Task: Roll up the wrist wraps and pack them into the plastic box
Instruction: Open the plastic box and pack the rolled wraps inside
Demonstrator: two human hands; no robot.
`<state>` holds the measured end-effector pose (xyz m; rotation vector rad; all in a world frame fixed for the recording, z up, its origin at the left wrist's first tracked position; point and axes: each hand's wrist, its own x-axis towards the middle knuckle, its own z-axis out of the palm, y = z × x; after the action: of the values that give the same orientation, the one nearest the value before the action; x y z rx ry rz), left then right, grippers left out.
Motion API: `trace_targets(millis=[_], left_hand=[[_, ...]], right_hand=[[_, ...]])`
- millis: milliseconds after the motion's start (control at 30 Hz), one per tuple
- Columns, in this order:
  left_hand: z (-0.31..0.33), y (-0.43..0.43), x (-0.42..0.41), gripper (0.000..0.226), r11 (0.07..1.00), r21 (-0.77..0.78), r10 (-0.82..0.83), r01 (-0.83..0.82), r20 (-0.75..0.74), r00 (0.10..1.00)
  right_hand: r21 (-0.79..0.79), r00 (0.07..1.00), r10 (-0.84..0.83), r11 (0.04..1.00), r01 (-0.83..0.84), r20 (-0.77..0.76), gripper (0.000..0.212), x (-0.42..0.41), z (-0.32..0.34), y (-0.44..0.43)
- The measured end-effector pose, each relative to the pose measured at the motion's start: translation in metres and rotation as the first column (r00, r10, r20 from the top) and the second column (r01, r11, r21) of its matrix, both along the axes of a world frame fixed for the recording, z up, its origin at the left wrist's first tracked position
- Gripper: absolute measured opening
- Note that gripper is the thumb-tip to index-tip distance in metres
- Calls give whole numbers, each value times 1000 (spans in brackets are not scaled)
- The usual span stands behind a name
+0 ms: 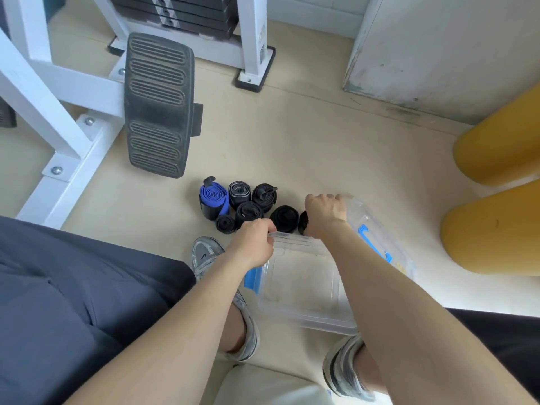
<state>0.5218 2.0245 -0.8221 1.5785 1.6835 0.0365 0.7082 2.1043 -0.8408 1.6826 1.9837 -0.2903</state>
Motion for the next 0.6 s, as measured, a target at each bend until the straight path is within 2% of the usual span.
trace_targets(millis=[100, 167, 233, 333, 400, 433, 467, 533, 600], left_hand=[[-1, 2, -2, 27, 1000, -7, -2, 2, 12, 1000], [-1, 2, -3, 25, 1000, -10, 9, -9, 23, 1000], [1, 1, -3, 23, 1000, -13, 17, -17, 24, 1000], [2, -3, -3, 18, 999, -18, 48, -48, 4, 999], [3, -6, -4, 22, 996, -37, 80, -80, -12, 997], [5, -9, -5, 24, 994, -57, 92, -93, -13, 996], [7, -10, -6, 23, 992, -85, 98, -99, -15, 995], [15, -14, -8, 19, 984, -149, 100, -102, -23, 995], [18, -18, -10, 16, 970, -210, 124, -125, -18, 992]], right_hand=[[63, 992, -34, 997, 42, -119, 34, 4, 9, 2], [95, 977, -61, 992, 82, -205, 46, 6, 19, 5], [116, 924, -115, 979, 168, -364, 57, 11, 33, 4], [68, 687, -231, 923, 378, -689, 59, 17, 57, -6], [-75, 555, -332, 898, 434, -763, 61, 19, 73, -15], [-198, 525, -409, 890, 410, -746, 63, 20, 79, -20], [-325, 532, -474, 877, 354, -701, 64, 20, 83, -25], [-519, 620, -531, 825, 223, -578, 63, 19, 87, -37], [-603, 723, -503, 783, 150, -474, 57, 14, 82, -53]])
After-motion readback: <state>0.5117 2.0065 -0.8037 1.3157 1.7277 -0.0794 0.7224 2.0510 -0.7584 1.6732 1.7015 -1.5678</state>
